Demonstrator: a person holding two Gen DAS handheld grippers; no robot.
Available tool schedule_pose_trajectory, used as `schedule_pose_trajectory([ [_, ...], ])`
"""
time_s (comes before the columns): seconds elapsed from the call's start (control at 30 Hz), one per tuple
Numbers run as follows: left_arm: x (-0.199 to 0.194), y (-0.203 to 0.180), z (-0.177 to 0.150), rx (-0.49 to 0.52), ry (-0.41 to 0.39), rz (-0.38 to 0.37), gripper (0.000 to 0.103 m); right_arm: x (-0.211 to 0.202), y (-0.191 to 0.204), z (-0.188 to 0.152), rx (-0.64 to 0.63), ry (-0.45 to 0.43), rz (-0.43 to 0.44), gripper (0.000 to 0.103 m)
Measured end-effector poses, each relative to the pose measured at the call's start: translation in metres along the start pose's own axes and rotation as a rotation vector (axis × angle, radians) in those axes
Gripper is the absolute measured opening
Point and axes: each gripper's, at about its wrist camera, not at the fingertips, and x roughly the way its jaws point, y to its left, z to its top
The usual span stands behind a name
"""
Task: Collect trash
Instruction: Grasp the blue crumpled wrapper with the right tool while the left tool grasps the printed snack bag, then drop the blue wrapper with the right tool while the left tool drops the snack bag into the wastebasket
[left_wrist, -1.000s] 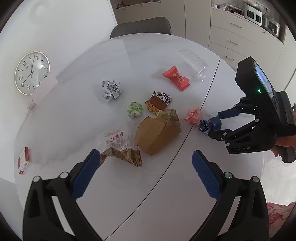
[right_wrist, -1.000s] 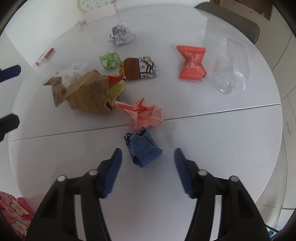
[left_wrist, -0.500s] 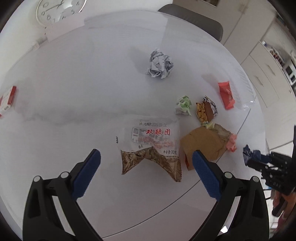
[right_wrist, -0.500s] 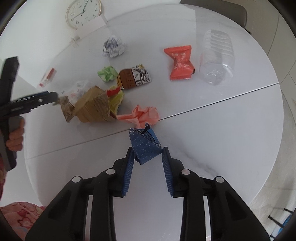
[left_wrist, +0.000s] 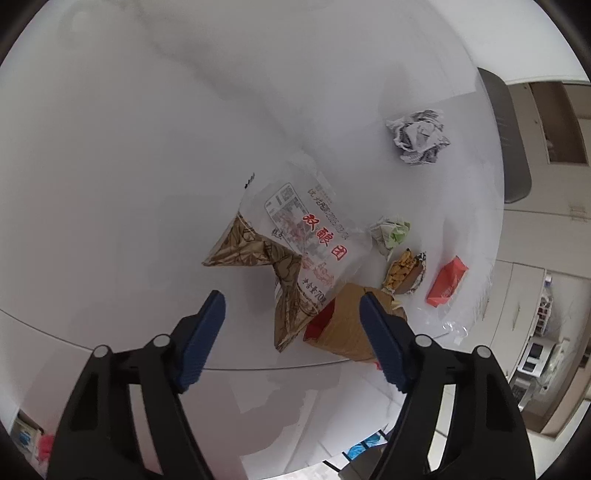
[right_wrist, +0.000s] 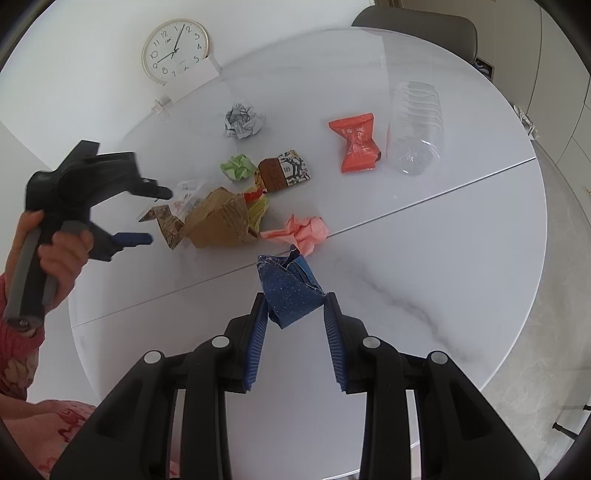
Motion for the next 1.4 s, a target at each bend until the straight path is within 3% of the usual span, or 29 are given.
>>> schedule_pose_trajectory([
  [0.13, 0.014, 0.002, 0.003, -0.086, -0.015, 0.008, 0.057, -0.007, -0.002, -0.010, 0.009, -0.008, 0.002, 0.032],
  [0.2, 0.016, 0.004, 0.004, -0.112, -0.024, -0.003, 0.044, -0.009, -0.005, -0.015, 0.019, -0.009, -0.003, 0.032],
  [0.37, 0.017, -0.012, 0.005, -0.048, -0.037, -0.016, 0.019, -0.014, -0.012, -0.029, 0.058, -0.010, -0.013, 0.032],
  [0.6, -0.001, -0.013, 0.004, 0.000, -0.076, -0.025, 0.015, -0.035, -0.022, -0.049, 0.102, -0.042, -0.040, 0.032],
  [0.7, -0.024, -0.013, 0.001, 0.065, -0.121, -0.013, 0.015, -0.053, -0.030, -0.062, 0.124, -0.071, -0.074, 0.032],
  [0.83, -0.072, -0.015, -0.026, 0.257, -0.220, 0.057, 0.015, -0.077, -0.053, -0.096, 0.187, -0.088, -0.141, 0.032],
  [1.0, -0.110, -0.035, -0.099, 0.596, -0.281, 0.142, 0.016, -0.064, -0.102, -0.158, 0.314, -0.004, -0.234, 0.032],
  [1.2, -0.091, -0.083, -0.207, 0.953, -0.170, 0.075, 0.016, -0.004, -0.151, -0.213, 0.428, 0.127, -0.235, 0.038],
  [1.27, -0.076, -0.097, -0.240, 1.053, -0.133, 0.059, 0.016, 0.009, -0.160, -0.222, 0.442, 0.149, -0.231, 0.068],
  [1.4, -0.035, -0.126, -0.303, 1.216, -0.027, 0.034, 0.016, 0.000, -0.174, -0.227, 0.443, 0.158, -0.286, 0.074],
])
